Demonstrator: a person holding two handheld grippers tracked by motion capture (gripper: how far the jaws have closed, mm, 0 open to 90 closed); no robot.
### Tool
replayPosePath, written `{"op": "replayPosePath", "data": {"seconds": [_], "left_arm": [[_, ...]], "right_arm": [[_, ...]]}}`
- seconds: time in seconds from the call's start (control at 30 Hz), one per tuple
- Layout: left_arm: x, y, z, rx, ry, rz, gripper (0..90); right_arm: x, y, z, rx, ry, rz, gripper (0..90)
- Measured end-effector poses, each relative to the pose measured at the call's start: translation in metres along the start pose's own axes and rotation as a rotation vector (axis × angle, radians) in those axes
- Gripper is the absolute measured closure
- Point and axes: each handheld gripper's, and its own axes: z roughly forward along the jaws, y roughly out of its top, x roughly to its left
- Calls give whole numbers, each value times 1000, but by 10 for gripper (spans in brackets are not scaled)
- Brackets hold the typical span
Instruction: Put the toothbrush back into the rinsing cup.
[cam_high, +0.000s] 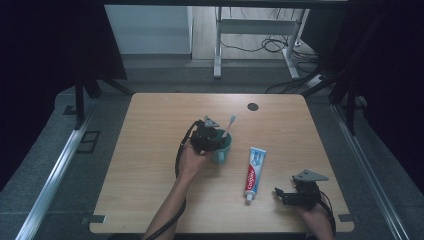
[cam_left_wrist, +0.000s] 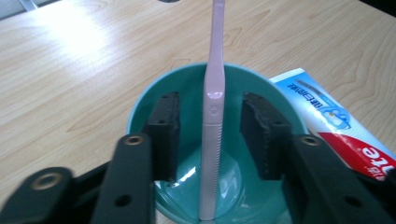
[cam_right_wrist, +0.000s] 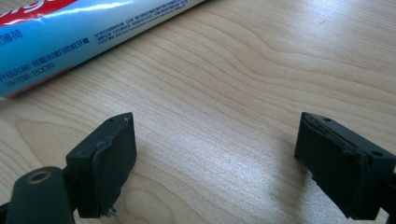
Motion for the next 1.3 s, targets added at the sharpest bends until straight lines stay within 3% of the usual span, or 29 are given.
{"op": "replayPosePath", "data": {"seconds": [0.2,0.53,0.73,1.07,1.3], "left_arm": [[-5,5,-10,9,-5,35,431],[-3,7,-28,14,-30,30,189],[0,2,-37,24,-31,22,140],[-2,-8,-53,27,-3,49,15],[-1,-20,-63,23,16,52,0]], "right_arm": [[0,0,0,-1,0,-1,124],[0,0,0,0,-1,0,124],[0,0,0,-1,-1,-2,124],[0,0,0,0,-1,0,124],[0,0,0,0,-1,0,124]]}}
